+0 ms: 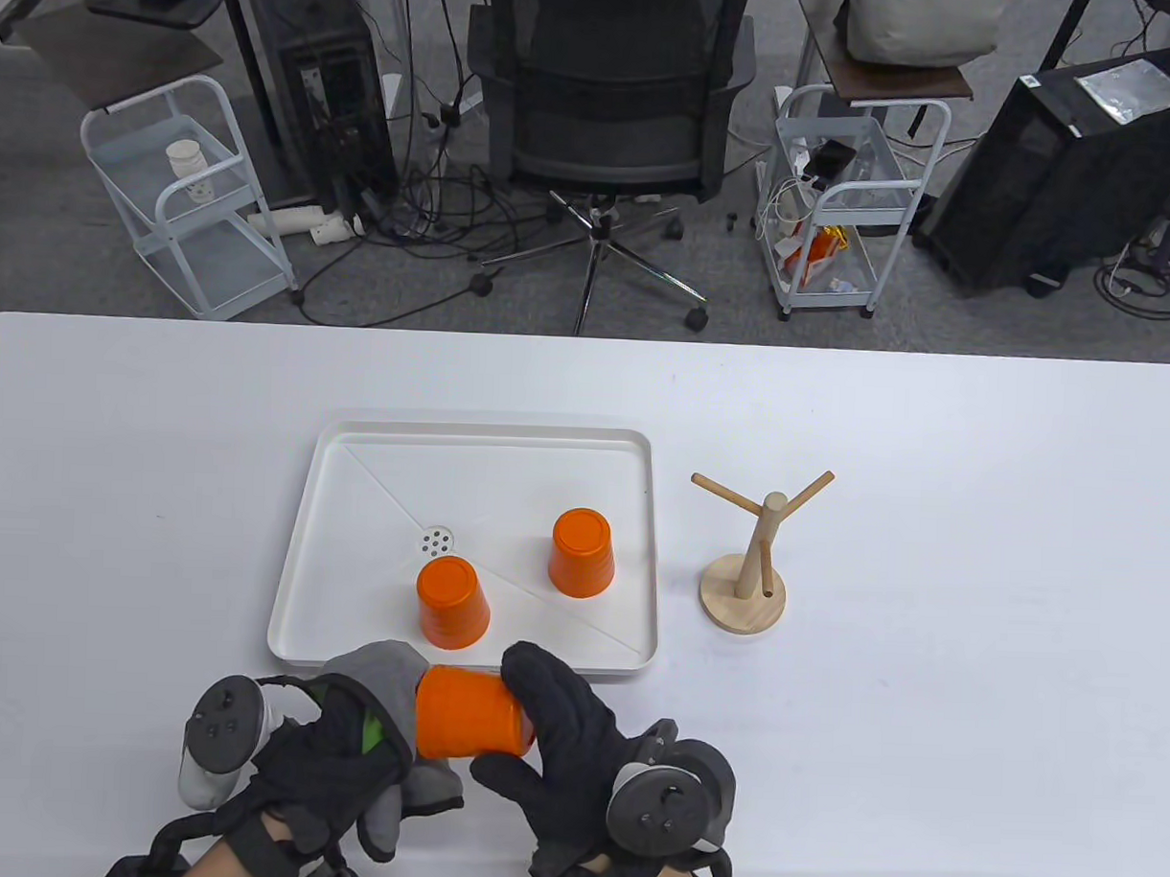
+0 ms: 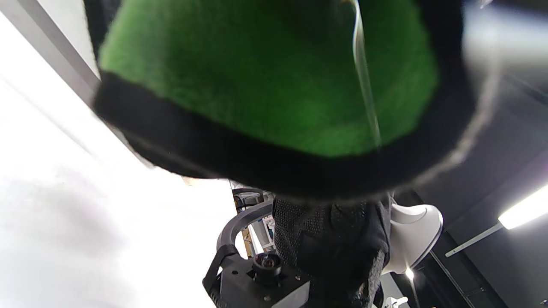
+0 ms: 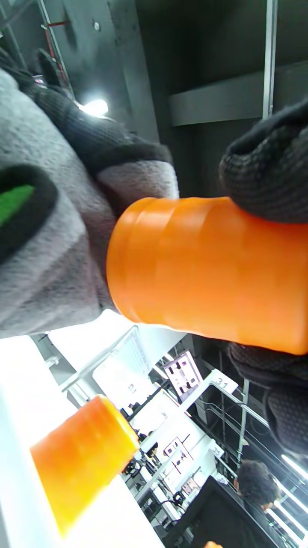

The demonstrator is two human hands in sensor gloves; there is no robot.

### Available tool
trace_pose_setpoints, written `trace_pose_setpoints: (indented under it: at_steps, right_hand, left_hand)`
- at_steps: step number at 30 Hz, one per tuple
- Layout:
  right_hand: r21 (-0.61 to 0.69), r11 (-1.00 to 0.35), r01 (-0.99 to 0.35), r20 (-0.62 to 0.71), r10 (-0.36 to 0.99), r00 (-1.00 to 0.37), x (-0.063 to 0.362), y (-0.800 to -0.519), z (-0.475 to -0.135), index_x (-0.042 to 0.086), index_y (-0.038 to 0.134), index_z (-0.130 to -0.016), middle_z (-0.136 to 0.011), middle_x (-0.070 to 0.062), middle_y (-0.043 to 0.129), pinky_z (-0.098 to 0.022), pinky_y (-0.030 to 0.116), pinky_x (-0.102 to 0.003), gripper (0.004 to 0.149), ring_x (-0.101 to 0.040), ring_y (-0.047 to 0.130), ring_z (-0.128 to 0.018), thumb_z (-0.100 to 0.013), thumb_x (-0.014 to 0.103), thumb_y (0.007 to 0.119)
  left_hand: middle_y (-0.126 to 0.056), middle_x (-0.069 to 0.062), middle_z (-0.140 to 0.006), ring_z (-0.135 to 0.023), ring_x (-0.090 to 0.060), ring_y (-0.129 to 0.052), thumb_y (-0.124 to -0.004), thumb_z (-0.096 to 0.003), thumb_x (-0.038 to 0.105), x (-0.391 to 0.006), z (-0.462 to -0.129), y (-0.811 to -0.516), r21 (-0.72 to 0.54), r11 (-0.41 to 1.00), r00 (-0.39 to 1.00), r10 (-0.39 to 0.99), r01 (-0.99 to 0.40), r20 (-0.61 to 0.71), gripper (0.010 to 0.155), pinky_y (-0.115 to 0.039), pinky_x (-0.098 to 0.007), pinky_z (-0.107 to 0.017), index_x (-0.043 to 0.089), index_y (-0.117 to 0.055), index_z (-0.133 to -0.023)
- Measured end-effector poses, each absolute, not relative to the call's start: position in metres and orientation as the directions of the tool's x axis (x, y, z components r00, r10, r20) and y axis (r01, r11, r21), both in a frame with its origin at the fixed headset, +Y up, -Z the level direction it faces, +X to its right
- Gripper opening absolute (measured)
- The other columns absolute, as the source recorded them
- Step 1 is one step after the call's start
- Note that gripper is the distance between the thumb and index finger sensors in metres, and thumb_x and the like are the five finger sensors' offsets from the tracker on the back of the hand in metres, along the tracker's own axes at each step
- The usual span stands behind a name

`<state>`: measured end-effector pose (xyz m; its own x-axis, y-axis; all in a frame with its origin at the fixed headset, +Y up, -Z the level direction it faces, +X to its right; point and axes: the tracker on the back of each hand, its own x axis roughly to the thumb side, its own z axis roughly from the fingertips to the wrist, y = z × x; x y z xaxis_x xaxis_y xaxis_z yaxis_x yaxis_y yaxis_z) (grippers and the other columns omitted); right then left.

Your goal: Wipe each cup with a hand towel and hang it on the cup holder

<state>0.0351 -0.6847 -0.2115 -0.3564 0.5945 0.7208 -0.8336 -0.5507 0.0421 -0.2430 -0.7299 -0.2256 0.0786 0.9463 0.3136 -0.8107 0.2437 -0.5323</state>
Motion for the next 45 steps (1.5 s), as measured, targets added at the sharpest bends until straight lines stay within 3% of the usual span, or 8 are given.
trace_pose_setpoints:
  at_steps: [7,13,25,35,45]
  right_hand:
    - [-0.034,-0.499,-0.866,0.711,0.597,-0.371,0.062,-0.657,-0.218,0.016,0.038,-0.106,-0.11,-0.024,0.049,-0.069,0.057,-0.065,0.076,-0.05,0.071,-0.088,-0.048,0.043,0.077]
    - [-0.115,-0.488,-0.865,0.7,0.578,-0.419,0.094,-0.611,-0.225,0.018,0.042,-0.108,-0.111,-0.024,0.048,-0.069,0.054,-0.066,0.071,-0.05,0.069,-0.088,-0.049,0.043,0.074]
    - [-0.275,-0.522,-0.807,0.496,0.643,-0.584,0.172,-0.546,-0.276,0.019,0.045,-0.109,-0.114,-0.025,0.043,-0.071,0.043,-0.068,0.066,-0.053,0.057,-0.091,-0.051,0.04,0.068]
    - [-0.314,-0.56,-0.767,0.198,0.751,-0.63,0.225,-0.554,-0.329,0.021,0.045,-0.11,-0.117,-0.023,0.035,-0.074,0.031,-0.068,0.064,-0.053,0.044,-0.095,-0.052,0.035,0.068]
    - [-0.331,-0.529,-0.781,-0.006,0.829,-0.559,0.249,-0.575,-0.366,0.027,0.044,-0.11,-0.121,-0.015,0.028,-0.08,0.022,-0.063,0.063,-0.048,0.034,-0.102,-0.053,0.034,0.068]
  left_hand:
    - [-0.019,-0.004,-0.114,-0.064,-0.022,-0.095,-0.069,-0.048,0.063,-0.246,-0.227,-0.73,-0.527,0.211,0.053,0.953,-0.823,0.299,0.08,-0.082,-0.05,-0.052,0.042,-0.013,-0.102]
    - [-0.02,-0.003,-0.114,-0.064,-0.022,-0.095,-0.069,-0.0479,0.063,-0.246,-0.227,-0.729,-0.523,0.2,0.046,0.955,-0.829,0.293,0.08,-0.082,-0.05,-0.052,0.042,-0.013,-0.102]
    - [-0.02,-0.003,-0.114,-0.064,-0.021,-0.095,-0.07,-0.0478,0.062,-0.246,-0.227,-0.729,-0.524,0.192,0.047,0.959,-0.83,0.279,0.08,-0.082,-0.049,-0.052,0.043,-0.013,-0.101]
    - [-0.021,-0.002,-0.114,-0.064,-0.021,-0.095,-0.07,-0.0479,0.062,-0.247,-0.227,-0.73,-0.518,0.176,0.038,0.963,-0.837,0.265,0.08,-0.082,-0.05,-0.053,0.044,-0.013,-0.101]
    - [-0.021,-0.003,-0.114,-0.065,-0.021,-0.095,-0.07,-0.0481,0.062,-0.246,-0.227,-0.732,-0.53,0.169,0.035,0.967,-0.831,0.253,0.08,-0.082,-0.05,-0.053,0.043,-0.013,-0.101]
